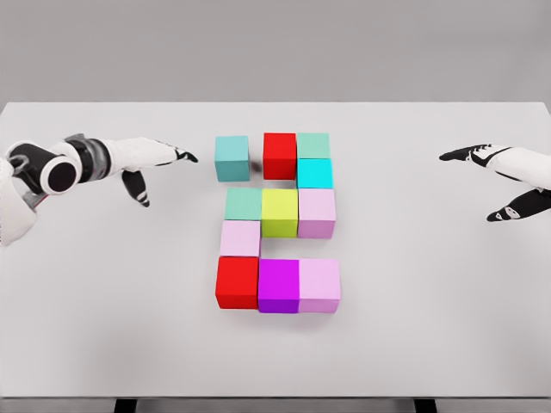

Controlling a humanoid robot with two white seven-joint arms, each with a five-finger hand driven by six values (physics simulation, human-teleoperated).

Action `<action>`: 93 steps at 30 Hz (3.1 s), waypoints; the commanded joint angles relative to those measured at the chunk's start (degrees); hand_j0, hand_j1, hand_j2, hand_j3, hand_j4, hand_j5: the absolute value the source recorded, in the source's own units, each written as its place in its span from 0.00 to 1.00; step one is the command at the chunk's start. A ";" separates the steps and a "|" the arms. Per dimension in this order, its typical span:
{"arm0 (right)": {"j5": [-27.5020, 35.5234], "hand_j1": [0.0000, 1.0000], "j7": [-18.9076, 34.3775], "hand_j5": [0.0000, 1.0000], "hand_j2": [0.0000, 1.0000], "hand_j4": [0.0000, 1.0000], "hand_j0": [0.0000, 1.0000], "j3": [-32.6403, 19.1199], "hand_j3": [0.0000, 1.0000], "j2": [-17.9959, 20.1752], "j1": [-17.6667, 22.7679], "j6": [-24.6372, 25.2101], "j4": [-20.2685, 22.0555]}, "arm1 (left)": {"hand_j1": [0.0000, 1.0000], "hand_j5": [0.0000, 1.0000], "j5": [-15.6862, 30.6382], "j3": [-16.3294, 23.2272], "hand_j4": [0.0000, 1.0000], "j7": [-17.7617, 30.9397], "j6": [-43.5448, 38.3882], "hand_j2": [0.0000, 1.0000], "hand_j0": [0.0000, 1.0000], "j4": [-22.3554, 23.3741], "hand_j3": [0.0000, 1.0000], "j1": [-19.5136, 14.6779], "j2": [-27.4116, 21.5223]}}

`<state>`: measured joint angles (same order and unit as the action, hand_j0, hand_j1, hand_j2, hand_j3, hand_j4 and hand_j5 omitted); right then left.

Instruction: Assemble the squares on the desktop into the number 2

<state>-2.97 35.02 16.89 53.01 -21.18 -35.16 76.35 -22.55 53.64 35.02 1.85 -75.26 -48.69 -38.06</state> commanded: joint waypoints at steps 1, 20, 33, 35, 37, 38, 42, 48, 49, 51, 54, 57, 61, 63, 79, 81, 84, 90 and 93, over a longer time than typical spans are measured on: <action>0.42 1.00 -0.02 1.00 1.00 1.00 1.00 -0.01 1.00 0.08 0.00 0.16 0.02 | 1.00 1.00 -0.74 0.06 1.00 -0.02 0.00 1.00 1.00 -0.06 1.00 0.00 0.53; 0.42 1.00 -0.02 1.00 1.00 1.00 1.00 0.07 1.00 -0.01 0.09 0.16 0.02 | 1.00 1.00 4.97 7.44 1.00 -0.02 -0.09 1.00 1.00 -1.99 1.00 -5.10 -0.08; 0.42 1.00 -0.02 1.00 1.00 1.00 1.00 0.16 1.00 -0.01 0.09 0.16 0.11 | 1.00 1.00 4.45 7.44 1.00 -0.02 -0.44 1.00 1.00 2.40 1.00 -5.71 0.62; 0.42 1.00 -0.02 1.00 1.00 1.00 1.00 0.16 1.00 -0.01 0.09 0.16 0.11 | 1.00 1.00 4.27 7.53 1.00 -0.02 -0.44 1.00 1.00 3.63 1.00 -6.15 1.06; 0.42 1.00 -0.02 1.00 1.00 1.00 1.00 0.16 1.00 -0.01 0.09 0.16 0.11 | 1.00 1.00 3.48 7.53 1.00 -0.02 -0.35 1.00 1.00 5.91 1.00 -6.68 3.08; 0.42 1.00 -0.02 1.00 1.00 1.00 1.00 0.16 1.00 -0.01 0.09 0.16 0.11 | 1.00 1.00 3.30 7.53 1.00 -0.02 -0.35 1.00 1.00 6.62 1.00 -6.77 3.78; 0.42 1.00 -0.02 1.00 1.00 1.00 1.00 0.16 1.00 -0.01 0.09 0.16 0.11 | 1.00 1.00 3.22 7.62 1.00 -0.02 -0.26 1.00 1.00 6.80 1.00 -7.29 4.22; 0.42 1.00 -0.02 1.00 1.00 1.00 1.00 0.25 1.00 -0.01 0.09 0.16 0.11 | 1.00 1.00 2.42 7.62 1.00 -0.02 -0.18 1.00 1.00 6.80 1.00 -7.82 6.07; 0.42 1.00 -0.02 1.00 1.00 1.00 1.00 0.25 1.00 -0.01 0.09 0.16 0.11 | 1.00 1.00 1.90 7.62 1.00 -0.02 -0.09 1.00 1.00 6.80 1.00 -7.82 6.16; 0.42 1.00 -0.02 1.00 1.00 1.00 1.00 0.25 1.00 -0.01 0.09 0.16 0.11 | 1.00 1.00 1.72 7.62 1.00 -0.02 0.09 1.00 1.00 6.80 1.00 -7.82 6.33; 0.42 1.00 -0.02 1.00 1.00 1.00 1.00 0.25 1.00 -0.01 0.09 0.16 0.11 | 1.00 1.00 1.72 7.62 1.00 -0.02 0.09 1.00 1.00 6.80 1.00 -7.82 6.60; 0.42 1.00 -0.02 1.00 1.00 1.00 1.00 0.25 1.00 -0.01 0.44 0.16 0.11 | 1.00 1.00 1.72 7.62 1.00 -0.02 0.09 1.00 1.00 6.80 1.00 -7.82 6.60; 0.42 1.00 -0.02 1.00 1.00 1.00 1.00 0.25 1.00 -0.01 0.44 0.16 0.11 | 1.00 1.00 1.72 7.70 1.00 -0.02 0.18 1.00 1.00 6.71 1.00 -7.73 6.68; 0.42 1.00 -0.02 1.00 1.00 1.00 1.00 0.25 1.00 -0.01 0.44 0.16 0.20 | 1.00 1.00 1.72 7.70 1.00 -0.02 0.18 1.00 1.00 6.71 1.00 -7.73 6.60; 0.42 1.00 -0.02 1.00 1.00 1.00 1.00 0.25 1.00 -0.01 0.44 0.16 0.20 | 1.00 1.00 1.81 7.70 1.00 -0.02 0.26 1.00 1.00 6.09 1.00 -7.56 6.60; 0.42 1.00 -0.02 1.00 1.00 1.00 1.00 0.25 1.00 -0.01 0.53 0.16 0.20 | 1.00 1.00 1.81 7.70 1.00 -0.02 0.26 1.00 1.00 6.00 1.00 -7.65 6.60; 0.42 1.00 -0.02 1.00 1.00 1.00 1.00 0.25 1.00 -0.01 0.53 0.16 0.20 | 1.00 1.00 1.81 7.70 1.00 -0.02 0.26 1.00 1.00 6.00 1.00 -7.56 6.60; 0.42 1.00 -0.02 1.00 1.00 1.00 1.00 0.25 1.00 -0.01 0.53 0.16 0.20 | 1.00 1.00 1.81 7.70 1.00 -0.02 0.18 1.00 1.00 6.00 1.00 -7.56 6.68; 0.42 1.00 -0.02 1.00 1.00 1.00 1.00 0.25 1.00 -0.01 0.62 0.16 0.20 | 1.00 1.00 1.81 7.70 1.00 -0.02 0.18 1.00 1.00 6.00 1.00 -7.56 6.68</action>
<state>-2.97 35.02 17.15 52.92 -20.57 -35.16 76.53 -20.76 61.37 35.02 2.02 -69.26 -56.25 -31.37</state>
